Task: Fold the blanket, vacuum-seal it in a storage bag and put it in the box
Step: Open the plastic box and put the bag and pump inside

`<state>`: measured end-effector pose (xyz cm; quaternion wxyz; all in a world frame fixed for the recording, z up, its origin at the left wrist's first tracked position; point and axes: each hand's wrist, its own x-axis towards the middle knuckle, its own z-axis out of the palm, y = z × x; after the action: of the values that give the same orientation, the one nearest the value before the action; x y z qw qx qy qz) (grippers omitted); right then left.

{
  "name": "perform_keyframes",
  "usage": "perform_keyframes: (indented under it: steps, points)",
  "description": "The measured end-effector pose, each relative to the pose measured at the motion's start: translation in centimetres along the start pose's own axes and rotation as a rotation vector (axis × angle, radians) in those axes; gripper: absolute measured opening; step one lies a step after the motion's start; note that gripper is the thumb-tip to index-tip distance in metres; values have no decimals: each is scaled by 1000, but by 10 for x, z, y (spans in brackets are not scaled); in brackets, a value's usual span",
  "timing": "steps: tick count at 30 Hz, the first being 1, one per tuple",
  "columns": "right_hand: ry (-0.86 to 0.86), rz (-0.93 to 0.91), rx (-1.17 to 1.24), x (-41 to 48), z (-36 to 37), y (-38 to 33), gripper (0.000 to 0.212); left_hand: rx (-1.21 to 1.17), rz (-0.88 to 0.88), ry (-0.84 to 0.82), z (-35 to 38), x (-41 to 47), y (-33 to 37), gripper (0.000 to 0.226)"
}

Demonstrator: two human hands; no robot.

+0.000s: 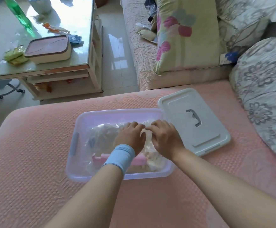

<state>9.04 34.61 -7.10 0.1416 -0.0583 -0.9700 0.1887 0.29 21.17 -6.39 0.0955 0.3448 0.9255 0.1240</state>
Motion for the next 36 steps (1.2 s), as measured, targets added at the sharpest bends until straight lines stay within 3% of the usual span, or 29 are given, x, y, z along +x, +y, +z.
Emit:
perform_keyframes:
  steps: [4,8,11,13,15,17,19,24,27,30,33,36]
  points:
    - [-119,326,55,-28,-23,66,23,50,137,90,14,32,84,28]
    - [-414,443,-113,-77,-17,133,35,124,281,-24,42,47,139,36]
    - [-580,421,-156,-109,1,166,45,267,370,-295,73,52,168,42]
    - [-642,423,-157,-123,16,179,51,344,283,-501,96,54,178,47]
    - [-681,436,-217,-127,29,186,69,335,169,-602,115,54,180,52]
    - [-703,427,-330,-127,43,196,89,303,120,-635,131,56,180,55]
    - [-709,422,-406,-125,49,206,93,283,95,-643,142,58,176,57]
    - [-783,264,-470,-123,55,220,63,228,47,-597,164,62,174,61]
    - [-833,231,-473,-126,43,213,61,193,51,-564,169,61,177,67]
    - [-687,34,-619,-127,17,218,60,202,86,-546,166,66,183,74]
    - [-421,-119,-755,-124,-7,219,35,177,140,-471,157,75,190,75]
    - [-202,-57,-674,-114,-29,221,35,146,232,-219,144,83,198,60]
